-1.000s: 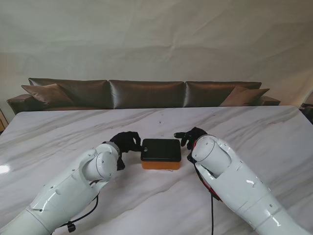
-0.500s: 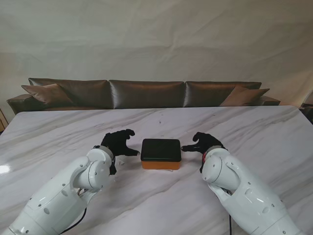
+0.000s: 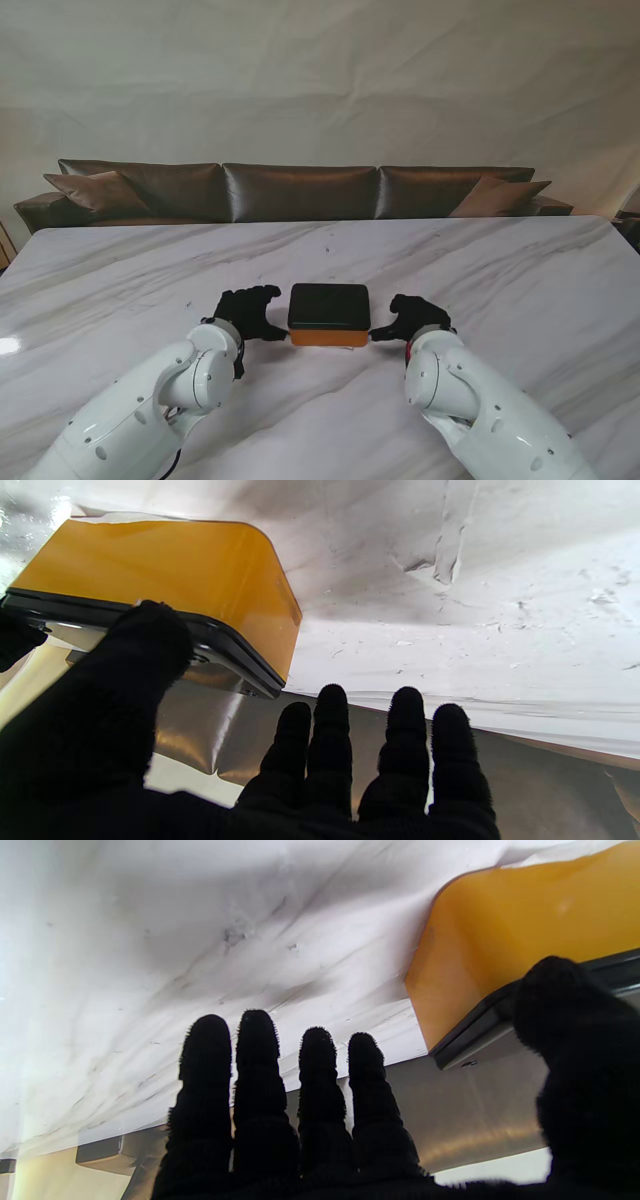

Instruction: Refill a tissue box and feed the first sheet

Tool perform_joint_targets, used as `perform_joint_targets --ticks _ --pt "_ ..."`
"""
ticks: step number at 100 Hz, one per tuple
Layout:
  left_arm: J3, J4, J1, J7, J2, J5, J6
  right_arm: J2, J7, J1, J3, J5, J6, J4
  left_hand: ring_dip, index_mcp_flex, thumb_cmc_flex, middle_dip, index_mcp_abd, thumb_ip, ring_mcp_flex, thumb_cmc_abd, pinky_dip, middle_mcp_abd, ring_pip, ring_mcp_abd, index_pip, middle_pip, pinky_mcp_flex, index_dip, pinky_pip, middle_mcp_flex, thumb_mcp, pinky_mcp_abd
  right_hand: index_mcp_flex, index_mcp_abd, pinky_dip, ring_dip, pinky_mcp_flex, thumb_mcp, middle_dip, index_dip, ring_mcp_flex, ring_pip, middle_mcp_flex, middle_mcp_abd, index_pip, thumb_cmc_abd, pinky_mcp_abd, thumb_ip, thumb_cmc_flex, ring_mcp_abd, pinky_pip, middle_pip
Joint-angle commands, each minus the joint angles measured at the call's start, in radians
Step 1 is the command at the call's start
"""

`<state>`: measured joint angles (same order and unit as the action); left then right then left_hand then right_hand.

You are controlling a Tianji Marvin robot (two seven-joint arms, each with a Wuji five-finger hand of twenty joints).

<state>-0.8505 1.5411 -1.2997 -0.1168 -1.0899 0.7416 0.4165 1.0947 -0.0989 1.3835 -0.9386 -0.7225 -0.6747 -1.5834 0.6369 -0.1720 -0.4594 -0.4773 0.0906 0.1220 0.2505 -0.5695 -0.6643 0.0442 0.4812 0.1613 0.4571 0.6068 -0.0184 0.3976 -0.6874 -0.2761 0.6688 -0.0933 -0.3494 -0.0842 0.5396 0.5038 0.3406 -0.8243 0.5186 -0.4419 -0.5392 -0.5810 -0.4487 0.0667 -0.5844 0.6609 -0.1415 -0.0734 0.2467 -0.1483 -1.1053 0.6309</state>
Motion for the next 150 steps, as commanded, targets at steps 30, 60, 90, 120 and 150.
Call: perform_joint_targets --ticks 30,60,90,120,150 --pt "0.050 -0.083 0.030 0.007 -0.019 -0.069 -0.015 0.029 0.043 -0.017 0.044 0.069 0.021 0.047 0.005 0.024 -0.004 0.019 0.034 -0.022 -0.005 -0.028 -0.033 -0.018 0.033 0.001 0.084 0.011 0.006 0.012 -0.409 0.015 0.026 -0.021 -0.054 -0.036 0.029 0.015 0.010 0.025 -0.014 0.026 -0.012 -0.036 -0.001 0.040 -0.003 0.045 0.029 -0.028 0.048 -0.001 -0.015 0.025" --pt "0.100 -0.169 0.075 0.049 -0.046 -0.147 -0.037 0.029 0.019 -0.052 0.106 0.087 0.043 0.043 0.009 0.007 -0.004 0.021 0.038 -0.025 0.018 -0.013 -0.037 -0.034 0.044 0.000 0.143 0.018 -0.011 0.021 -0.429 -0.029 0.024 -0.025 -0.081 -0.034 0.034 0.030 0.020 0.046 -0.005 0.028 -0.030 -0.067 -0.024 0.045 -0.013 0.050 0.031 -0.019 0.083 0.000 -0.032 0.040" --pt "0.127 -0.212 0.097 0.104 -0.070 -0.182 -0.077 0.063 0.089 -0.076 0.140 0.148 0.040 0.082 0.013 -0.094 -0.025 0.020 -0.011 -0.044 0.071 0.089 -0.039 -0.017 0.073 -0.008 0.194 0.033 -0.039 0.012 -0.471 -0.143 -0.015 -0.028 -0.127 -0.007 0.037 0.040 0.036 0.057 0.013 0.016 -0.057 -0.092 -0.085 0.032 -0.049 0.056 0.030 -0.013 0.111 0.003 -0.055 0.071" --pt "0.094 -0.183 0.065 0.174 -0.083 -0.185 -0.118 0.082 0.145 -0.057 0.116 0.180 0.062 0.057 0.032 -0.287 -0.049 -0.006 -0.124 -0.067 0.203 0.202 -0.039 0.034 0.136 -0.031 0.314 0.072 -0.107 0.062 -0.530 -0.384 -0.052 -0.031 -0.264 0.065 0.038 0.051 0.103 0.085 0.037 -0.010 -0.180 -0.133 -0.250 -0.003 -0.121 0.058 0.029 0.006 0.169 0.023 -0.113 0.082" --pt "0.047 -0.120 0.030 0.196 -0.086 -0.207 -0.157 0.091 0.190 -0.021 0.081 0.181 0.088 -0.001 0.059 -0.438 -0.096 -0.038 -0.188 -0.045 0.307 0.222 -0.031 0.027 0.191 -0.031 0.380 0.087 -0.172 0.074 -0.592 -0.548 -0.147 -0.035 -0.383 0.112 0.019 0.075 0.164 -0.193 0.089 -0.041 -0.290 -0.179 -0.393 -0.023 -0.171 0.110 0.028 0.129 0.138 0.032 -0.182 0.089"
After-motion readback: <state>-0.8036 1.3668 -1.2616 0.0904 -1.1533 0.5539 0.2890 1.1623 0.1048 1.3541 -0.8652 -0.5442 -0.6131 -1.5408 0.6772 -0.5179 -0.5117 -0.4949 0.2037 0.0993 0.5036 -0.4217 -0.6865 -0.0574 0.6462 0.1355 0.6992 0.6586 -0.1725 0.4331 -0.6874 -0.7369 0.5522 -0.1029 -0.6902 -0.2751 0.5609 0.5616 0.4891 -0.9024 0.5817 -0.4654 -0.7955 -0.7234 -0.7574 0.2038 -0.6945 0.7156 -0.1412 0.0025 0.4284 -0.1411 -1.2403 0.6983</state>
